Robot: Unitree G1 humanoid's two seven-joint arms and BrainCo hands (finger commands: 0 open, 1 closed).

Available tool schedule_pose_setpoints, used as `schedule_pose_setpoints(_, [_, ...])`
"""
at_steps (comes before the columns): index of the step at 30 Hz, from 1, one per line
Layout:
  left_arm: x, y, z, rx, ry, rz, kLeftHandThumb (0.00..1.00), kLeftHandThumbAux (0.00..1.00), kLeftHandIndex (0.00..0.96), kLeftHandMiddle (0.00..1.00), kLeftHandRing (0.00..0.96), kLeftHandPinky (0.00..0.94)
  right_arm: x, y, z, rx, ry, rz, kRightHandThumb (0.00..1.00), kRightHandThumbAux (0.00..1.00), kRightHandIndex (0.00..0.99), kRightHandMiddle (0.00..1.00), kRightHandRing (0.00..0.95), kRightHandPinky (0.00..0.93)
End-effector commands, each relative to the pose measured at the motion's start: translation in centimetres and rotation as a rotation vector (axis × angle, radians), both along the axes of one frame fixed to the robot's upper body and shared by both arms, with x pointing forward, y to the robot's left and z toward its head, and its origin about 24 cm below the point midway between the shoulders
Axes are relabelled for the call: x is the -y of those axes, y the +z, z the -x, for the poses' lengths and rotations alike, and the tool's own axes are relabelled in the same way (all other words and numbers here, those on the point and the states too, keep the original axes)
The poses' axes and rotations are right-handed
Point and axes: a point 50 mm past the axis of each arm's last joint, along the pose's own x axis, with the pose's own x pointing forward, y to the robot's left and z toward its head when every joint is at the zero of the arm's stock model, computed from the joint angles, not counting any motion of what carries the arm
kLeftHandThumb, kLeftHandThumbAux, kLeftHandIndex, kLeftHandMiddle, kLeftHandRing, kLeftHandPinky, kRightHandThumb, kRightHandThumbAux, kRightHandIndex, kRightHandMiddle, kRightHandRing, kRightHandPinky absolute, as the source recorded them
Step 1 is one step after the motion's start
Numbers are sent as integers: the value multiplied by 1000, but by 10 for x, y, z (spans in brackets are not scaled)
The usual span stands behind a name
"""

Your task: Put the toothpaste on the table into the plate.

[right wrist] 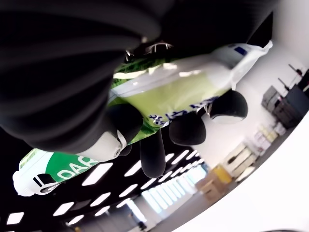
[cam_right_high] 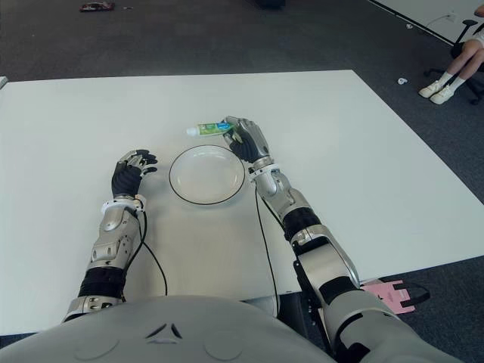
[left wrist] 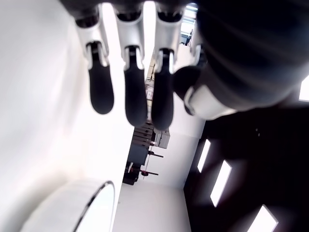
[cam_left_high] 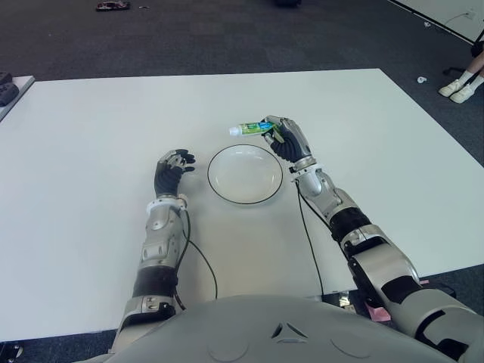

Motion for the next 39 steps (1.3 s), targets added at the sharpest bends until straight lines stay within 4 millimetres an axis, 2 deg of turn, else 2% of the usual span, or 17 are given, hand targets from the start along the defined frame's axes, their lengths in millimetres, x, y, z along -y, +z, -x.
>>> schedule_pose_setpoints(1, [8, -30, 21, -167, 16, 59, 714, 718, 431, 479, 467, 455, -8, -2, 6, -12, 80, 52, 844, 682, 402, 561, 856, 861])
schedule_pose_setpoints(10, [10, -30, 21, -170, 25, 52, 714, 718, 431, 474, 466, 454, -21, -7, 11, 5, 181, 179, 845, 682, 402, 566, 856, 861])
schedule_pose_setpoints(18, [10, -29, 20, -174, 24, 38, 714, 719, 431, 481, 467, 451, -23, -13, 14, 30, 209, 277, 846, 681, 403, 568, 864, 866])
schedule_pose_setpoints(25, [10, -28, 21, -165, 26, 47, 713, 718, 431, 478, 465, 458, -22, -16, 15, 39, 251, 319, 840, 680, 402, 567, 803, 802])
schedule_pose_setpoints(28, [10, -28, 20, -162, 24, 48, 713, 718, 431, 478, 465, 460, -21, -19, 16, 35, 268, 338, 834, 682, 392, 553, 715, 719])
schedule_pose_setpoints(29, [10, -28, 20, -162, 23, 48, 713, 718, 431, 478, 465, 461, -20, -20, 17, 32, 273, 348, 781, 695, 400, 499, 611, 626])
schedule_pose_setpoints(30, [10, -29, 20, -163, 23, 47, 713, 718, 431, 478, 466, 462, -20, -21, 16, 31, 281, 376, 762, 699, 403, 480, 574, 593])
schedule_pose_setpoints(31, [10, -29, 20, -164, 22, 46, 713, 718, 431, 477, 465, 453, -20, -21, 16, 31, 286, 395, 624, 640, 331, 401, 477, 505])
schedule_pose_setpoints(32, [10, -29, 20, -164, 21, 45, 713, 718, 431, 476, 464, 447, -19, -22, 16, 32, 292, 418, 533, 603, 285, 350, 415, 448])
schedule_pose_setpoints(35, [10, -29, 20, -166, 20, 45, 712, 719, 431, 479, 463, 446, -18, -24, 17, 36, 303, 471, 396, 550, 175, 218, 254, 290])
schedule_pose_setpoints(39, [10, -28, 20, -164, 20, 43, 712, 719, 431, 481, 463, 449, -16, -25, 18, 32, 320, 518, 326, 526, 69, 85, 97, 121])
